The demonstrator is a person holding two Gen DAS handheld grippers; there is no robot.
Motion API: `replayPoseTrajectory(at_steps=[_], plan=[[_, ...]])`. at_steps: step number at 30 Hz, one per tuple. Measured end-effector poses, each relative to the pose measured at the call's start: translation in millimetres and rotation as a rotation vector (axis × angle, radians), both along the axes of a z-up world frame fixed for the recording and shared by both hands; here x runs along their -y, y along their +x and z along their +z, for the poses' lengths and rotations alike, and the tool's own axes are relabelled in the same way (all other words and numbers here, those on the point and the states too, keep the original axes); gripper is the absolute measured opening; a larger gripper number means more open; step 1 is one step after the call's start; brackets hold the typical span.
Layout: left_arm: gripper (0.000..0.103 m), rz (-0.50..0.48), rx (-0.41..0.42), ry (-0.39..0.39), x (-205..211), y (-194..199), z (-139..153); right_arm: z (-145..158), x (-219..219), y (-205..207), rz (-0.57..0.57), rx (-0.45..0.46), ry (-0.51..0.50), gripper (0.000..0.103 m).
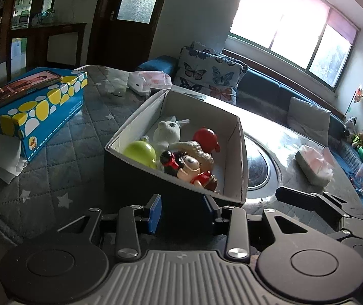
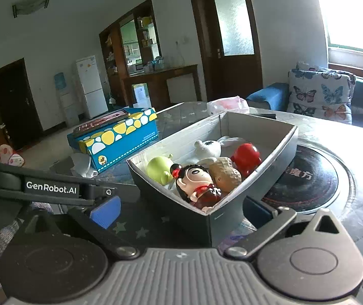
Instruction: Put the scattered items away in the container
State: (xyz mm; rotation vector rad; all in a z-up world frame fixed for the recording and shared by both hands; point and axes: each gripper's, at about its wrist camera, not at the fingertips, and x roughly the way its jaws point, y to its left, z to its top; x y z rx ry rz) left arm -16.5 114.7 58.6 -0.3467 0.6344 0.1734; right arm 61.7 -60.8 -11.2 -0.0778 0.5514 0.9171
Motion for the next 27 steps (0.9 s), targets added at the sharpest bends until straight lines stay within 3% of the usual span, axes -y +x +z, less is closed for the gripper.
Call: replayPoseTrajectory(at_steps=[12, 27], plan=[[0.040, 0.015, -0.014, 0.073, 6.7, -14.8, -6.1, -10.9, 0.6, -22.4, -0.016, 0.042, -0.026, 0.103], [0.040, 0.042, -0.086, 0.128, 5.7, -16.4, -25.2, -24.8, -1.5, -23.3, -0.039, 0.001, -0.050, 0.103]])
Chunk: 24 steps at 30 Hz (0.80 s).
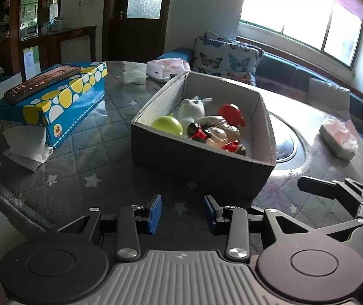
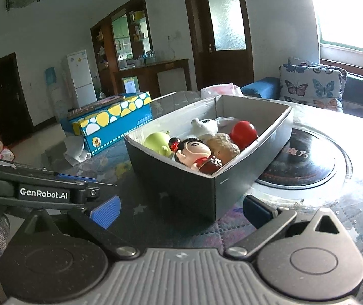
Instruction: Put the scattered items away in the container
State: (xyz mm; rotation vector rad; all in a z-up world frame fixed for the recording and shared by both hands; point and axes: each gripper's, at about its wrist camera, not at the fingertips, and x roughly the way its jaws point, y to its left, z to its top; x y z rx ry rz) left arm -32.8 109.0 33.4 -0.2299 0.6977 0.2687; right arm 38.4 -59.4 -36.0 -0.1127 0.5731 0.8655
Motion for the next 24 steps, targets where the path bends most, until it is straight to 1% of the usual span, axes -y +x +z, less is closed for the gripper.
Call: replayPoseTrajectory(at_steps=[8, 13, 24], plan=[[0.038, 0.036, -0.006, 0.017, -4.5, -1.0, -6.0, -5.8, -5.4, 1.7, 0.008, -0.023, -0.015, 0.103], [0.038, 0.041, 0.001, 0.029, -5.6, 0.0, -7.9, -8.2, -9.2, 3.5, 0.002, -0.033, -0.019, 0.103], [0.038, 0.052, -0.015, 0.043, -8.4, 9.5, -13.7, -14.0, -14.1, 10.6, -0.021, -0.054, -0.039, 0.103]])
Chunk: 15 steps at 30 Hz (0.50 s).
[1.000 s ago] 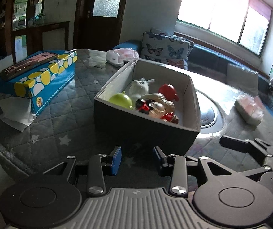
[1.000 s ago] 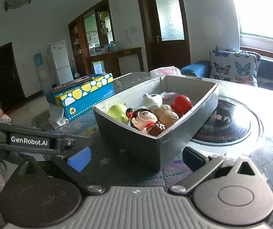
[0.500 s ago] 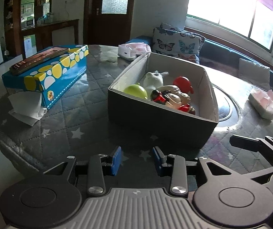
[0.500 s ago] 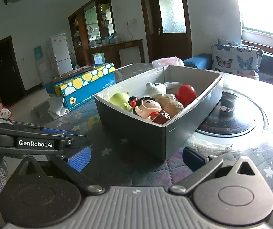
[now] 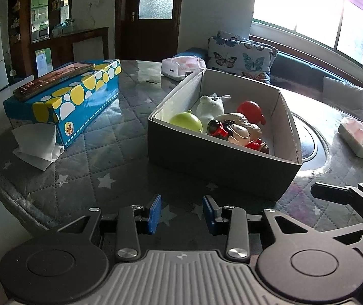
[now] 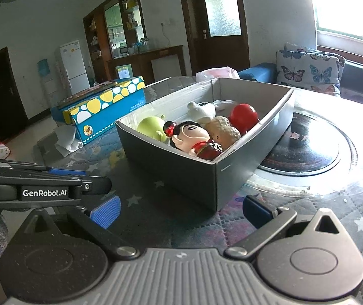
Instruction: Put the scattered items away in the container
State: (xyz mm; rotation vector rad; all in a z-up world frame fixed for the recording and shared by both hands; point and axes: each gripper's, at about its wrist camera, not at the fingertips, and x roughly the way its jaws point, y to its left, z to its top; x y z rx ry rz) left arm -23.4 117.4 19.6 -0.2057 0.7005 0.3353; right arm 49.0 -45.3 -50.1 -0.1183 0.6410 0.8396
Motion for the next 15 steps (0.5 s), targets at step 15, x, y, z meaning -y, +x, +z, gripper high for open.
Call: replayPoseTrajectory(at_steps=[15], plan=[[0.038, 0.008, -0.008, 0.004, -2.1, 9.6, -1.4, -4.6, -5.7, 7.3, -0.033, -0.016, -0.008, 0.103]])
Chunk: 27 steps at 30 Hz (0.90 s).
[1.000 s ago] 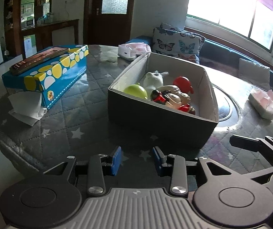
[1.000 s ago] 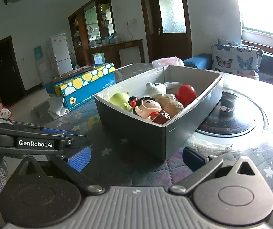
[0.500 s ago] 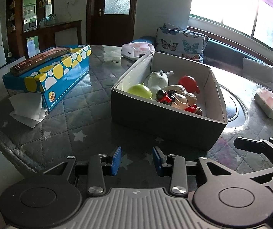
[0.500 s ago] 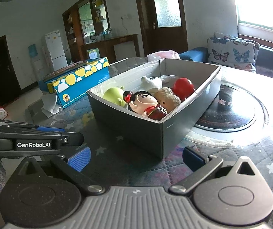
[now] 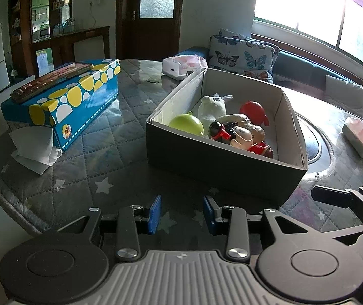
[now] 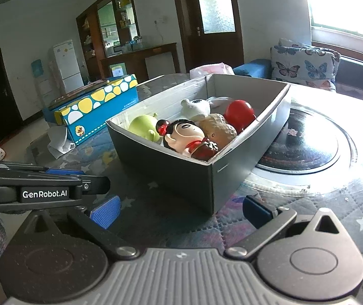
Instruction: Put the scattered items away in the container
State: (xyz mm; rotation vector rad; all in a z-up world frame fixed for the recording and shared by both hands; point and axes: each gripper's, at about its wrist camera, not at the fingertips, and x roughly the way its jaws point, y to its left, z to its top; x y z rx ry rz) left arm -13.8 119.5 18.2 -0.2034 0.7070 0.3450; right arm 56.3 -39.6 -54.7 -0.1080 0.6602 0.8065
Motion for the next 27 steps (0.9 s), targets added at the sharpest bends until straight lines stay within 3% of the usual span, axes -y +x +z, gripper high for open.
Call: replayPoseTrajectory(at_steps=[27], plan=[[0.038, 0.014, -0.033, 0.075, -4.4, 14.5, -0.3, -4.6, -13.9, 10.9, -0.047, -0.028, -0.032, 0.103]])
